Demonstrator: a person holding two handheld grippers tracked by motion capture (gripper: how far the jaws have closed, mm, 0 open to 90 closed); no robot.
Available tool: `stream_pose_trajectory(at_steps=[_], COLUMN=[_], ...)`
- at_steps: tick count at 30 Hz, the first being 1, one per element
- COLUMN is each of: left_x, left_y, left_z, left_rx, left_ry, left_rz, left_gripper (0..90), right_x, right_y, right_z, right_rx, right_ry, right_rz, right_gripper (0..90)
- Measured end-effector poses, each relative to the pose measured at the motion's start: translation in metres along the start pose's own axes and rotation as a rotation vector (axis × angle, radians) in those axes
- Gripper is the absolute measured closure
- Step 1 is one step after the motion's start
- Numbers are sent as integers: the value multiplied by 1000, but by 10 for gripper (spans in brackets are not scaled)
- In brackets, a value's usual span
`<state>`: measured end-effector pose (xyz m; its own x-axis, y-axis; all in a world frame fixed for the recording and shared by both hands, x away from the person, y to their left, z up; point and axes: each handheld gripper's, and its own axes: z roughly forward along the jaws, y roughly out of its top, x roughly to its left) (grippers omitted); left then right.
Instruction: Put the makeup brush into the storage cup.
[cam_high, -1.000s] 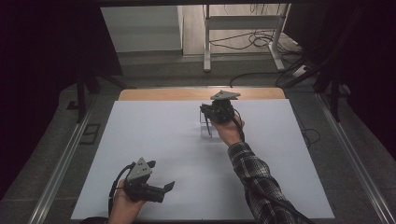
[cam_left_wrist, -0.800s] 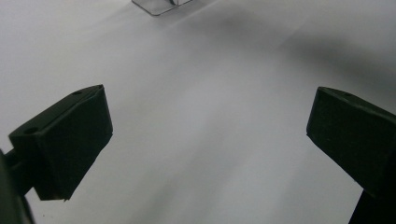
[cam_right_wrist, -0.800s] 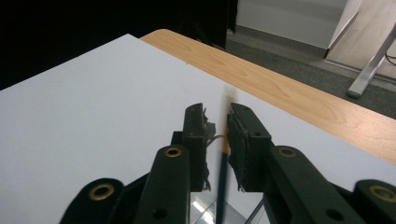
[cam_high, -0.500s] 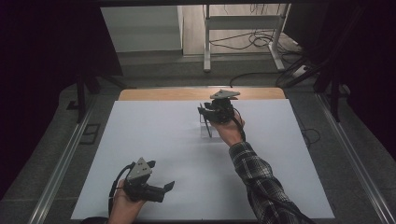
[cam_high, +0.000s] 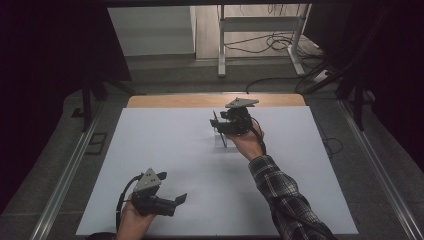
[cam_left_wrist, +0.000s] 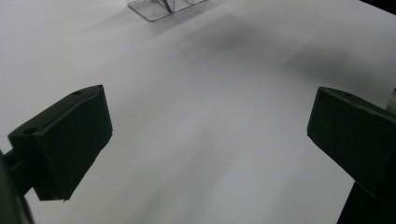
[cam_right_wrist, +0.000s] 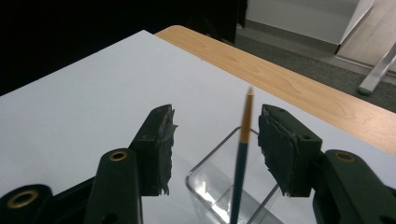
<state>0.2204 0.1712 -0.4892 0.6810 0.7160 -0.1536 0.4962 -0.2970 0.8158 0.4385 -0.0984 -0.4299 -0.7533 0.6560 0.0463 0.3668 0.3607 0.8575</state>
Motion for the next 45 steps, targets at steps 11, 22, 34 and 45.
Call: stream_pose_trajectory(at_steps=[11, 22, 34, 45], left_x=[0, -3, -2, -2], left_y=[1, 1, 1, 1], left_z=[-2, -2, -4, -4], left_rx=[-19, -32, -42, -43], left_ry=[-15, -5, 1, 7], left_rz=[-4, 30, 28, 27], left_gripper=[5, 5, 4, 2], right_x=[7, 12, 19, 27], right_y=[-5, -12, -19, -25], right_z=[-10, -21, -38, -53], right_rx=[6, 8, 15, 19], right_ry=[30, 44, 58, 61], right_rz=[-1, -11, -31, -52], right_gripper=[393, 301, 210, 178])
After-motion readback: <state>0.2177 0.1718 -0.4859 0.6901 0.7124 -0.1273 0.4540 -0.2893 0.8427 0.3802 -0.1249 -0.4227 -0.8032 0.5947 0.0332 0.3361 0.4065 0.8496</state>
